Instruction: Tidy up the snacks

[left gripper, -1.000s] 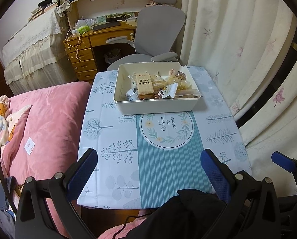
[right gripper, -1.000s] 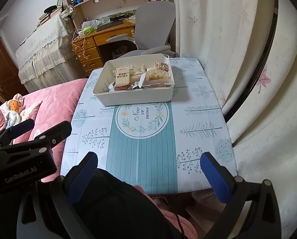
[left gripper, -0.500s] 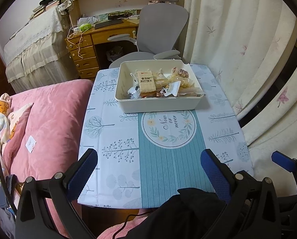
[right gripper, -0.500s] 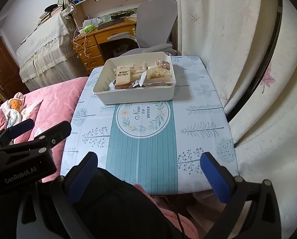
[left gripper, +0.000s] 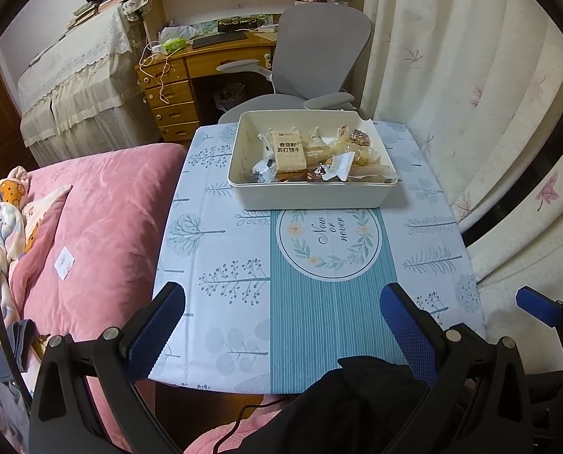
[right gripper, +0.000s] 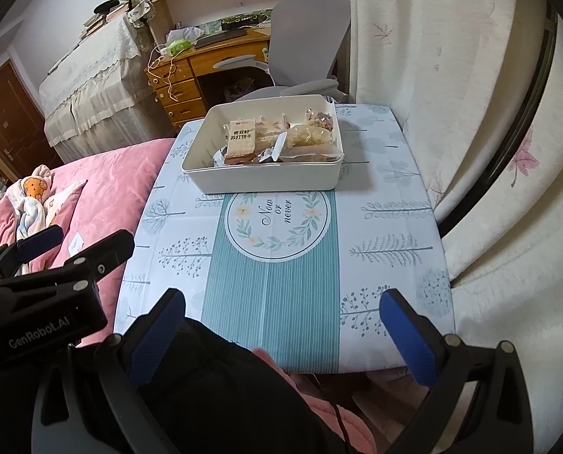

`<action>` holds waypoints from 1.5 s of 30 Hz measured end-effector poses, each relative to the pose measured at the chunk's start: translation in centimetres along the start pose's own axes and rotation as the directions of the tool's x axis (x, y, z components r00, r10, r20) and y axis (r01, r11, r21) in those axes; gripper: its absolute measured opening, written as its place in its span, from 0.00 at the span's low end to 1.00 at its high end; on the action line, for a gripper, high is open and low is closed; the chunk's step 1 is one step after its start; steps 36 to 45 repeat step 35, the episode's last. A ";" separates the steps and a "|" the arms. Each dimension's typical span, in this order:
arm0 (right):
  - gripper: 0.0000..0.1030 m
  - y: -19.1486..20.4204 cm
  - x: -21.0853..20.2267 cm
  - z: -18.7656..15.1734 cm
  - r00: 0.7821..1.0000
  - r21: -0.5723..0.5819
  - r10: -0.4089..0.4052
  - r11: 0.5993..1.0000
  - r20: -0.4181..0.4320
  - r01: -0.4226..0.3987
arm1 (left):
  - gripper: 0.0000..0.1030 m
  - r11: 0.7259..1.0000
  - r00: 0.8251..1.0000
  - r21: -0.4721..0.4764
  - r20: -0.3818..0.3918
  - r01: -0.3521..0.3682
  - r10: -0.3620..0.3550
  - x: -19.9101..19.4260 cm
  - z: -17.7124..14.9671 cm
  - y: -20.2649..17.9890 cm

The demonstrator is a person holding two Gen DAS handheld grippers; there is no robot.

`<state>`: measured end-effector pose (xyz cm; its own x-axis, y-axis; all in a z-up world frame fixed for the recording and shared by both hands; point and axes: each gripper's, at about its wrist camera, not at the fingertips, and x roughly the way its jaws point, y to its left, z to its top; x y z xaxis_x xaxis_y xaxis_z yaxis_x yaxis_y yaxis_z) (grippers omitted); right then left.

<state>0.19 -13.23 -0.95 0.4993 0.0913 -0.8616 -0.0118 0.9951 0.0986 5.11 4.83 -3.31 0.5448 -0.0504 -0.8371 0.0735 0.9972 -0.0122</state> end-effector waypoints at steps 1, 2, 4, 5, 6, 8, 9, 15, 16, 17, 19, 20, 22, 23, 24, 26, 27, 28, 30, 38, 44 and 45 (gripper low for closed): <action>1.00 -0.1 0.0 0.1 1.000 -0.002 0.001 1.000 -0.001 -0.001 | 1.00 1.000 1.000 -0.001 -0.001 -0.001 0.001 0.0 0.0 -0.1; 1.00 -0.1 0.0 0.1 1.000 -0.001 0.000 1.000 -0.001 0.000 | 1.00 1.000 1.000 -0.002 -0.002 -0.003 0.003 0.1 0.1 -0.2; 1.00 -0.1 0.0 0.1 1.000 -0.003 0.002 1.000 -0.002 -0.002 | 1.00 1.000 1.000 -0.003 -0.002 -0.003 0.003 0.1 0.1 -0.3; 1.00 -0.2 0.0 0.1 1.000 -0.003 0.002 1.000 -0.002 -0.002 | 1.00 1.000 1.000 -0.004 -0.002 -0.004 0.004 0.2 0.1 -0.4; 1.00 -0.2 0.1 0.1 1.000 -0.004 0.001 1.000 -0.003 -0.001 | 1.00 1.000 1.000 -0.004 -0.003 -0.005 0.005 0.2 0.2 -0.6; 1.00 -0.4 0.1 0.1 1.000 -0.004 0.001 1.000 -0.004 -0.001 | 1.00 1.000 1.000 -0.002 -0.003 -0.004 0.004 0.2 0.2 -0.6; 1.00 -0.7 0.2 0.3 1.000 -0.005 0.002 1.000 -0.005 -0.002 | 1.00 1.000 1.000 -0.002 -0.003 -0.004 0.004 0.2 0.2 -0.6; 1.00 -1.8 0.6 0.7 1.000 -0.016 0.006 1.000 -0.011 -0.006 | 1.00 1.000 1.000 -0.005 -0.002 -0.013 0.013 0.3 0.2 -1.1; 1.00 -1.8 0.6 0.7 1.000 -0.016 0.005 1.000 -0.010 -0.006 | 1.00 1.000 1.000 -0.006 -0.003 -0.014 0.014 0.4 0.3 -1.4; 1.00 -1.9 0.6 0.7 1.000 -0.019 0.006 1.000 -0.010 -0.006 | 1.00 1.000 1.000 -0.008 -0.004 -0.015 0.015 0.4 0.3 -1.6; 1.00 -1.8 0.7 0.7 1.000 -0.017 0.007 1.000 -0.012 -0.008 | 1.00 1.000 1.000 -0.010 -0.006 -0.018 0.018 0.5 0.4 -1.8; 1.00 -1.7 0.6 0.7 1.000 -0.015 0.007 1.000 -0.012 -0.007 | 1.00 1.000 1.000 -0.012 -0.007 -0.020 0.020 0.6 0.4 -1.9; 1.00 -1.9 0.7 0.7 1.000 -0.016 0.009 1.000 -0.013 -0.009 | 1.00 1.000 1.000 -0.013 -0.008 -0.023 0.023 0.6 0.5 -2.0; 1.00 -1.9 0.7 0.7 1.000 -0.017 0.010 1.000 -0.013 -0.010 | 1.00 1.000 1.000 -0.013 -0.008 -0.025 0.025 0.7 0.6 -2.1; 1.00 -1.8 0.7 0.7 1.000 -0.016 0.009 1.000 -0.012 -0.009 | 1.00 1.000 1.000 -0.014 -0.008 -0.027 0.027 0.7 0.6 -2.1; 1.00 -2.2 0.8 0.8 1.000 -0.019 0.014 1.000 -0.015 -0.014 | 1.00 0.999 0.999 -0.017 -0.011 -0.032 0.032 0.9 0.8 -2.2; 1.00 -2.3 0.8 0.9 1.000 -0.020 0.013 1.000 -0.015 -0.013 | 1.00 0.999 0.999 -0.018 -0.012 -0.034 0.034 0.9 0.8 -2.3; 1.00 -2.2 0.8 0.9 1.000 -0.020 0.013 1.000 -0.015 -0.013 | 1.00 0.999 0.999 -0.018 -0.014 -0.040 0.039 0.9 0.9 -2.3; 1.00 -2.4 0.9 0.9 1.000 -0.021 0.015 1.000 -0.019 -0.015 | 1.00 0.999 0.999 -0.018 -0.017 -0.048 0.047 0.9 1.0 -2.5; 1.00 -2.7 1.1 0.9 0.999 -0.029 0.021 0.999 -0.039 -0.022 | 1.00 0.998 0.998 -0.022 -0.041 -0.058 0.057 1.3 1.0 -2.8; 1.00 -2.7 1.1 0.9 0.999 -0.029 0.021 0.999 -0.039 -0.022 | 1.00 0.998 0.998 -0.022 -0.041 -0.058 0.057 1.3 1.0 -2.8; 1.00 -2.7 1.1 0.9 0.999 -0.029 0.021 0.999 -0.039 -0.022 | 1.00 0.998 0.998 -0.022 -0.041 -0.058 0.057 1.3 1.0 -2.8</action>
